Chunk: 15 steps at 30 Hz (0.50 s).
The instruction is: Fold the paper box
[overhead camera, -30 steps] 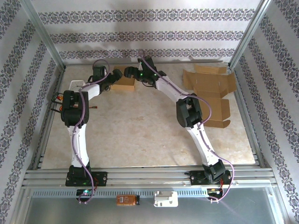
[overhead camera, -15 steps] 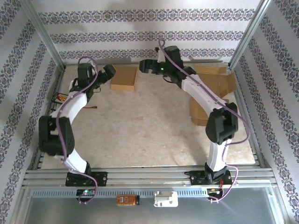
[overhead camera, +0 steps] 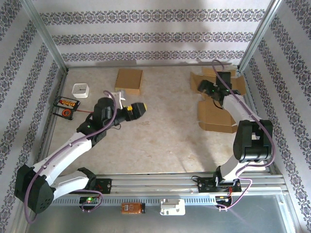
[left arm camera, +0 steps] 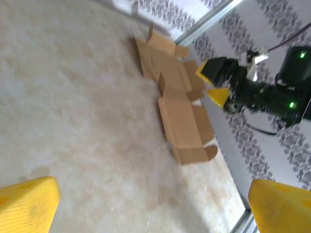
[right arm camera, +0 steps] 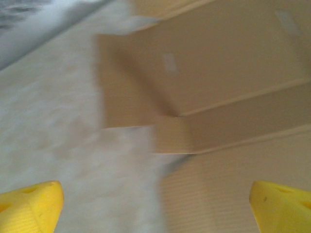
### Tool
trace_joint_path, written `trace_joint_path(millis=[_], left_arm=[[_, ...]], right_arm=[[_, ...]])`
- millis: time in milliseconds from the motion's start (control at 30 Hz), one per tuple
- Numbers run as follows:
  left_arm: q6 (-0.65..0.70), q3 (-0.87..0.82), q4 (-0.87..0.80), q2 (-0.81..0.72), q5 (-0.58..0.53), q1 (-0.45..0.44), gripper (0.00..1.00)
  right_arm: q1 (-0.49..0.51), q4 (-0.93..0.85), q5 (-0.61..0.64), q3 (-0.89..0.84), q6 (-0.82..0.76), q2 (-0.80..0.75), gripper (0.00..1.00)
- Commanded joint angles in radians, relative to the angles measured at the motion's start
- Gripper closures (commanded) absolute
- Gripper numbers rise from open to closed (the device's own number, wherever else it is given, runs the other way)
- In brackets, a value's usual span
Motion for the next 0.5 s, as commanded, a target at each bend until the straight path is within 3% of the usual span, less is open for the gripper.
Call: trace_joint_path(millis=[0, 133, 267, 367, 467], left_arm=[[-0.036, -0.099, 0.030, 0.004, -0.024, -0.060, 0.00], [-0.036, -0.164, 0.046, -0.031, -0.044, -0.126, 0.00], [-0.003, -0.186, 0.048, -0.065, -0.071, -0.135, 0.00], [0.044, -0.189, 0.052, -0.072, -0.087, -0.136, 0.00], [0.060, -0.164, 0.045, -0.034, -0.137, -0.136, 0.00]], right_arm=[[-0.057, 0.046, 0.124, -0.029, 0.033, -0.008, 0.02], [-0.102, 0.040, 0.210, -0.045, 0.017, 0.018, 0.02], [-0.120, 0.042, 0.300, -0.080, -0.008, 0.021, 0.02], [-0.123, 0.053, 0.250, -0.097, -0.021, 0.023, 0.02], [-0.116, 0.077, 0.111, -0.117, -0.018, 0.016, 0.02]])
